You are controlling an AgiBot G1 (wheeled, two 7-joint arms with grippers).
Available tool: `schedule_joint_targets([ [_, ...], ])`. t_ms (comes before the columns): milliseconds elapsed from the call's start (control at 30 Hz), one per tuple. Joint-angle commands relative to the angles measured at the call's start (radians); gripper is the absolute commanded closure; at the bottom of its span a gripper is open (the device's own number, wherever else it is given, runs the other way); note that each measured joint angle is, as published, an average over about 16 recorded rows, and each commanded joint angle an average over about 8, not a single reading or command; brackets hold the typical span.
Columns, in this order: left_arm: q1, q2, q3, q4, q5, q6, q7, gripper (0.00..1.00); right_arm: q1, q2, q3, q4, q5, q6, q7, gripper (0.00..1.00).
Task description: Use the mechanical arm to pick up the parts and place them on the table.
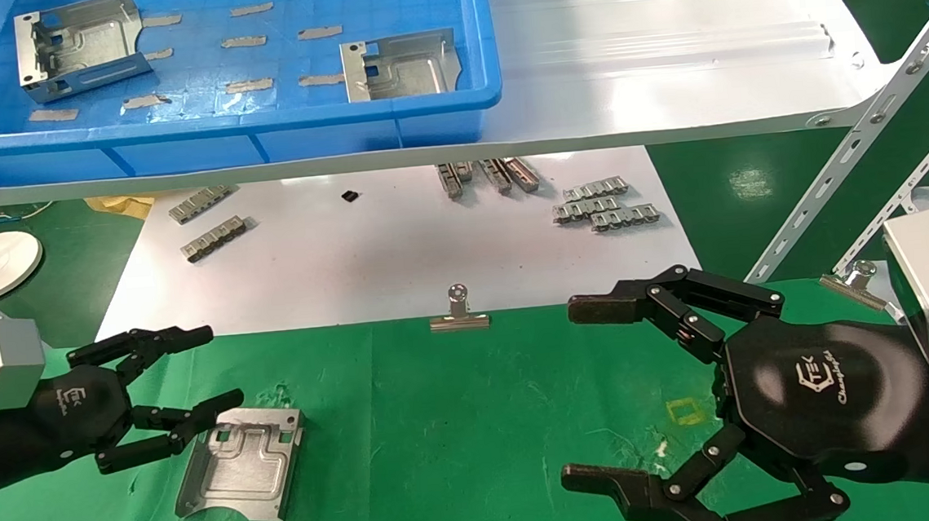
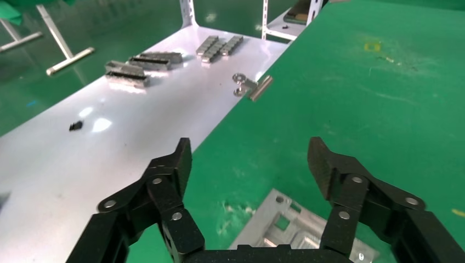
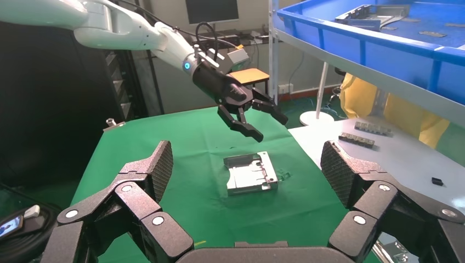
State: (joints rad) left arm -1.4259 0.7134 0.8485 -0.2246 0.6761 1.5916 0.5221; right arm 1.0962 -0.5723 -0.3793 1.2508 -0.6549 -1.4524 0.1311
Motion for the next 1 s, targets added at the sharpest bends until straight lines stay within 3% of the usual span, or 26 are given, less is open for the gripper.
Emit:
schedule_joint_targets([
  [33, 0.021, -0.005, -0.009, 0.000, -0.029, 0.000, -0.031, 0.00, 0.000, 0.000, 0.000, 0.000, 0.000, 0.000, 0.000, 0.00],
  [467, 0.016, -0.004, -0.017, -0.024, -0.012, -0.004, -0.030, 0.00, 0.000, 0.000, 0.000, 0.000, 0.000, 0.000, 0.000, 0.00],
  [1000, 0.103, -0.030, -0.159, -0.289, 0.004, -0.027, -0.205, 0.00, 0.000, 0.000, 0.000, 0.000, 0.000, 0.000, 0.000, 0.00],
])
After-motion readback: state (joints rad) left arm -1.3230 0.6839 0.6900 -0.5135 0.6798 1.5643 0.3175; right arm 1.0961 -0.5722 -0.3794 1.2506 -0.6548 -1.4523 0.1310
